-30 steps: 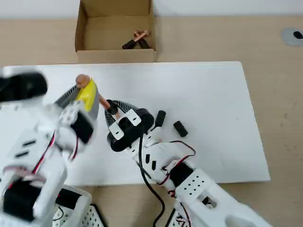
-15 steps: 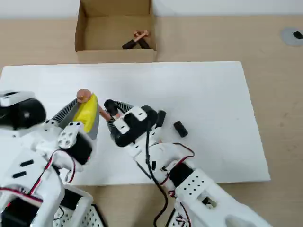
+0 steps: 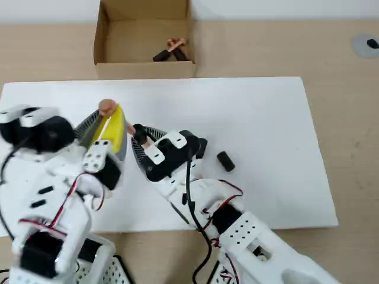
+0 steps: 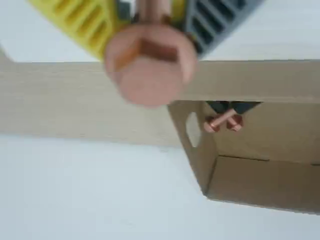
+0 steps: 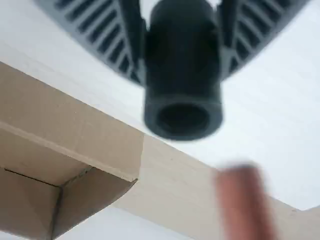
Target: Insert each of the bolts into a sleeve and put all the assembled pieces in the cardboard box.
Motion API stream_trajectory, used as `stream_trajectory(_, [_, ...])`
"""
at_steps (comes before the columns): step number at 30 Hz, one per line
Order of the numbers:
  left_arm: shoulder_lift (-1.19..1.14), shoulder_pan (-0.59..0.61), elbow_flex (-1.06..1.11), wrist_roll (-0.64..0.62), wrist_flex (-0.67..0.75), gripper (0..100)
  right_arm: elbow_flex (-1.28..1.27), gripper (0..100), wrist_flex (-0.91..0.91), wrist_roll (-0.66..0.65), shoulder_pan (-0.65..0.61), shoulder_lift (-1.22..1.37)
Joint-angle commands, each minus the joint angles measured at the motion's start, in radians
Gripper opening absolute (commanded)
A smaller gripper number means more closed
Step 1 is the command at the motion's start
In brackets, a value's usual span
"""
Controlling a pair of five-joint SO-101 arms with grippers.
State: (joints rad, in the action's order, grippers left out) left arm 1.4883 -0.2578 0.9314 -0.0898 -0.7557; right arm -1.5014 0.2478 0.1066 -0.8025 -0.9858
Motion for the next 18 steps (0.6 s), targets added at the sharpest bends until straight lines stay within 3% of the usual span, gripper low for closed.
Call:
stream_trajectory(1, [-0.007,0.015,0.135,0.061,0.189,1,0.044,1.0,0.020,0.008,0.016,-0.030])
stream_trajectory(5, [-0.005,0.012,0.222,0.110,0.293,1,0.044,1.0,0.020,0.008,0.016,-0.030])
stream_trajectory(12, [-0.007,0.008,0.210,0.106,0.287,1,0.044,1.0,0.020,0.008,0.016,-0.027])
stream_trajectory(18, [-0.010,-0.029,0.068,0.074,0.107,1,0.050,1.0,0.020,0.008,0.025,-0.027])
